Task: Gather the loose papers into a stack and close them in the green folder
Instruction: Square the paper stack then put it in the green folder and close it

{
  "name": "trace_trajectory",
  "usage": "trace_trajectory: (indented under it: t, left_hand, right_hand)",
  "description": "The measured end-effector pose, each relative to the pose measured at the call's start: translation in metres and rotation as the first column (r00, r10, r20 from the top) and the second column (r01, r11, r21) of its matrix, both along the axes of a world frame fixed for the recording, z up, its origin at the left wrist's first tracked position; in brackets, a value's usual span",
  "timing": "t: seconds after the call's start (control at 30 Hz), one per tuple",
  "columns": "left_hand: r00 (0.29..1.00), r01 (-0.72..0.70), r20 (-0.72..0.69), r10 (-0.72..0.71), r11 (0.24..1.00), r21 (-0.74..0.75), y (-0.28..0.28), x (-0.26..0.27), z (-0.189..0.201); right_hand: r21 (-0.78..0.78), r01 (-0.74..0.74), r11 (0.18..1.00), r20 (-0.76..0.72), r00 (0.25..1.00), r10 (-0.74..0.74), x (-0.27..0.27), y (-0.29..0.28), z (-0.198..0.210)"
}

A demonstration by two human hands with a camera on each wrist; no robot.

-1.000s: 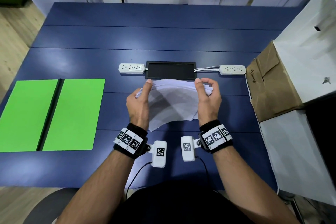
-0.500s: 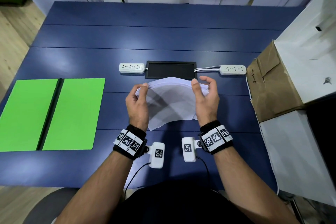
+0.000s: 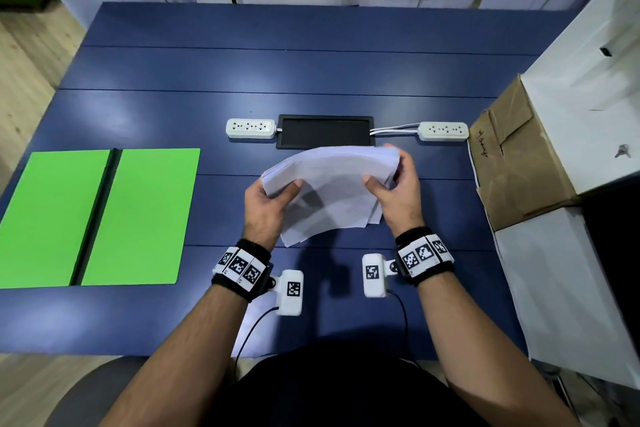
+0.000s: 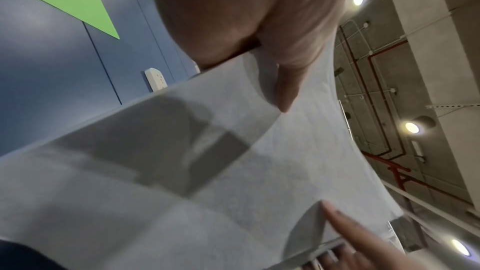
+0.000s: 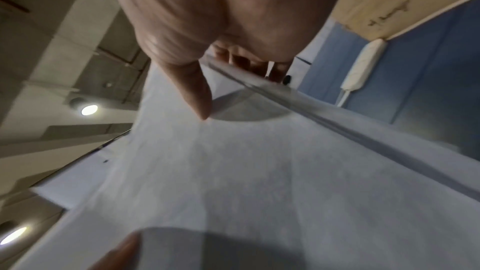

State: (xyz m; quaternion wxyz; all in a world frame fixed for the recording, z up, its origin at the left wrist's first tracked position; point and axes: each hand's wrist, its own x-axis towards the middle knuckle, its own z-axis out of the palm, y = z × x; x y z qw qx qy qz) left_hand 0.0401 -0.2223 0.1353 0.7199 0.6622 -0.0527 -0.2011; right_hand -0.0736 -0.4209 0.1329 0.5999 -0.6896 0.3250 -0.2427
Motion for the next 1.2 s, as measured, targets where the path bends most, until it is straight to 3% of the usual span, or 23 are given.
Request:
trace_trajectory:
  t: [0.13, 0.27, 0.37, 0.63, 0.77, 0.97, 1.07, 1.13, 1.2]
  left_hand:
    - [1.0, 0.02, 0.019, -0.019, 0.998, -0.059, -0.004, -0.003, 0.0]
    - [0.994, 0.018, 0.106, -0.002, 0.989, -0.146, -0.003, -0.006, 0.004]
    - [0.991, 0.022, 0.13, -0.009, 0.995, -0.099, 0.002, -0.007, -0.003]
    - [0.987, 0.073, -0.147, -0.059, 0.993, 0.089, 0.011, 0.006, -0.032]
    - [0.977, 0.06, -0.21, -0.041, 0.994, 0.087, 0.012, 0.019, -0.041]
    - [0.96, 0.169, -0.242, -0.145, 0.982, 0.082, 0.01, 0.02, -0.041]
    - [0.987, 0.12, -0.11, -0.113, 0.991, 0.058, 0.013, 0.025, -0.02]
    - [0.993, 0.074, 0.084, -0.078, 0.996, 0.055, 0.013, 0.035, 0.007]
    - [0.937, 0.101, 0.311, -0.16, 0.975, 0.198, 0.008, 0.046, 0.041]
  right_hand:
    - [0.143, -0.036, 0.989, -0.058, 0.997, 0.045, 0.006, -0.005, -0.022]
    - [0.119, -0.001, 0.993, -0.004, 1.0, 0.001, 0.007, 0.01, -0.016]
    - [0.166, 0.032, 0.986, 0.045, 0.998, -0.04, 0.002, 0.021, -0.026]
    - [0.307, -0.005, 0.952, -0.099, 0.994, 0.037, 0.0, 0.023, -0.07]
    - [0.348, -0.006, 0.937, -0.096, 0.995, 0.042, 0.008, 0.012, -0.071]
    - [0.332, -0.032, 0.943, -0.133, 0.988, 0.08, 0.011, 0.013, -0.074]
    - [0.312, -0.04, 0.949, -0.133, 0.987, 0.085, 0.005, 0.007, -0.08]
    - [0.303, -0.057, 0.951, -0.144, 0.984, 0.105, 0.001, 0.004, -0.081]
    - [0.3, -0.063, 0.952, -0.144, 0.983, 0.111, 0.001, 0.002, -0.081]
